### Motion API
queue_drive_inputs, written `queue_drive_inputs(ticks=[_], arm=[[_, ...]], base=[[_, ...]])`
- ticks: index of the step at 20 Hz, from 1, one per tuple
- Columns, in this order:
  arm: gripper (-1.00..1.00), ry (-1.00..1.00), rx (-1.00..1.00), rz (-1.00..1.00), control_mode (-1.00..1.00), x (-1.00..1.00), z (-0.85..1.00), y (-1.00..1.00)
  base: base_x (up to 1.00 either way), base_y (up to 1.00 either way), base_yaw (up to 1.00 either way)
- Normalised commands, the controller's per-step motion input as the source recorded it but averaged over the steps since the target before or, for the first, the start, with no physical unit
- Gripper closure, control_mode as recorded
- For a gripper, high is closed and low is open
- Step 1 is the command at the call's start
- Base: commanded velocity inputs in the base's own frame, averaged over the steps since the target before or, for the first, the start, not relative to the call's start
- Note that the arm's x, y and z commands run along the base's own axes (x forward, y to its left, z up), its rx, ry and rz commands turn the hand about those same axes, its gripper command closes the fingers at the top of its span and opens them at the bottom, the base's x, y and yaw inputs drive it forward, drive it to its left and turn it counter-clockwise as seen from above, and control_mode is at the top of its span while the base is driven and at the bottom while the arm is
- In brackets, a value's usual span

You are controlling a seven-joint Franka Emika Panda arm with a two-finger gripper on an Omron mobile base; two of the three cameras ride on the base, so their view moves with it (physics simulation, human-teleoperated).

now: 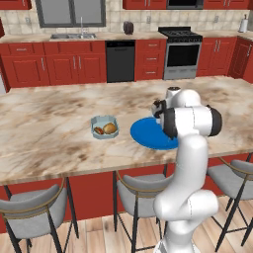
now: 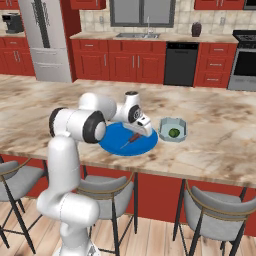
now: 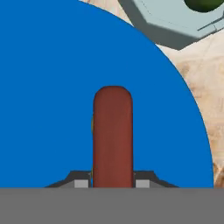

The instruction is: Place one cooked food and one vegetable from the large plate to each tupperware container.

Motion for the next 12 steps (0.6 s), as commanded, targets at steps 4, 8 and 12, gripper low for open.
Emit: queue_drive_inputs(ticks=[4, 8, 12], arm=[[1.0, -0.07, -0.01, 0.25, -1.0, 0.14, 0.68, -0.46], [1.0, -0.01, -0.02, 0.46, -1.0, 0.19, 0.63, -0.52], [1.0, -0.1, 0.0, 0.47, -1.0, 0.42, 0.27, -0.51]], base=[[0.0, 0.0, 0.0], [0.0, 0.0, 0.0], [0.0, 0.0, 0.0]])
